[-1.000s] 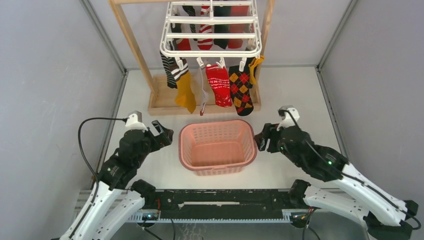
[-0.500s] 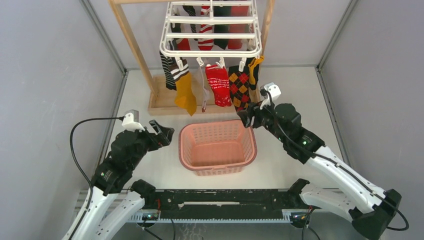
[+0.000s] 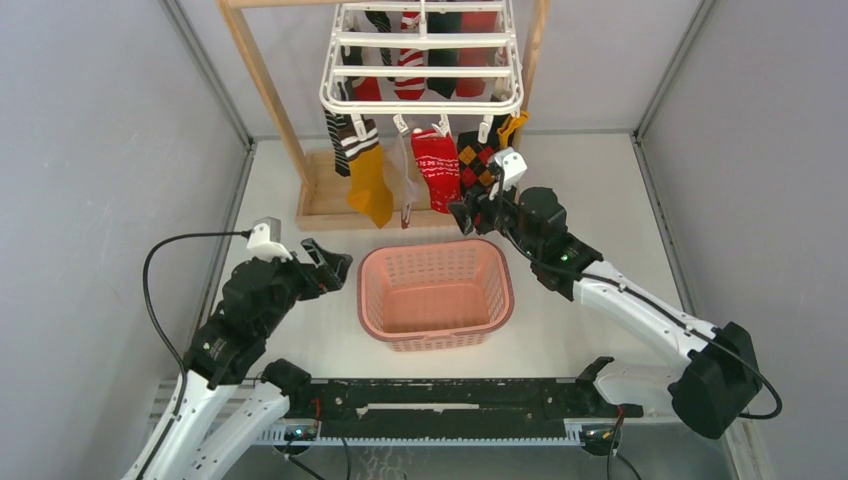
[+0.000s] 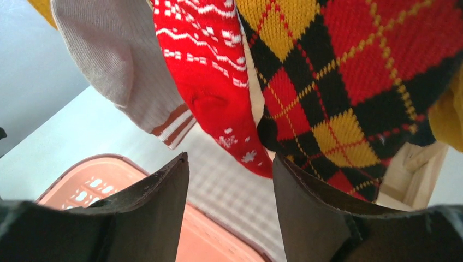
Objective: Remove the socks clipped to the hanger
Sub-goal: Remove the sock from the hanger.
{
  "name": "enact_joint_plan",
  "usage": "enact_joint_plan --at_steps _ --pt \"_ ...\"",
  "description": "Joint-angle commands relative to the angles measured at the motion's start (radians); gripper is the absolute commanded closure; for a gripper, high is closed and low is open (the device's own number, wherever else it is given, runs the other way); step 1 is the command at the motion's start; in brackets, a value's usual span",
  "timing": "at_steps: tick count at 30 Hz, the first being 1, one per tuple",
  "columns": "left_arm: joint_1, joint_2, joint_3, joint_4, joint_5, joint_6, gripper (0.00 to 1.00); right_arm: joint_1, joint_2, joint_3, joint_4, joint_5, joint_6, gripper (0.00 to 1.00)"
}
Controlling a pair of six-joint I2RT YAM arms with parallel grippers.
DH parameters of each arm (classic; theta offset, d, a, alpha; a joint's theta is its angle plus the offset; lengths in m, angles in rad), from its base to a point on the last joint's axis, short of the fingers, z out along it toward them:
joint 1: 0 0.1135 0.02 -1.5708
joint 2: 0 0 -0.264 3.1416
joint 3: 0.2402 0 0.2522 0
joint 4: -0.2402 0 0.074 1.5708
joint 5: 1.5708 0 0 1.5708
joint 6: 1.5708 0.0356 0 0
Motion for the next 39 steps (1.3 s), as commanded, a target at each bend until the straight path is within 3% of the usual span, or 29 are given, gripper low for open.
enact_joint_plan --at_steps 1,12,22,29,33,39 --pt "-0.005 0.029 0.016 0.087 0.064 0.035 0.00 -0.011 0.051 0.017 0.145 -0.016 -0.038 0.35" --pt "-0.006 0.068 0.016 0.161 0.208 0.062 0.00 -0.027 0.182 0.086 0.192 -0.048 -0.060 0.34" --pt "-0.005 0.091 0.020 0.176 0.245 0.068 0.00 -0.029 0.242 0.134 0.219 -0.077 -0.089 0.34" --pt "-0.006 0.107 0.031 0.186 0.259 0.069 0.00 -0.028 0.219 0.139 0.203 -0.137 -0.071 0.68" --pt "-0.006 0.113 0.031 0.200 0.279 0.059 0.00 -0.018 0.180 0.139 0.159 -0.136 -0.065 0.81" --pt "-0.007 0.100 0.038 0.231 0.327 0.031 0.00 0.047 0.086 0.139 0.050 -0.053 -0.070 0.82"
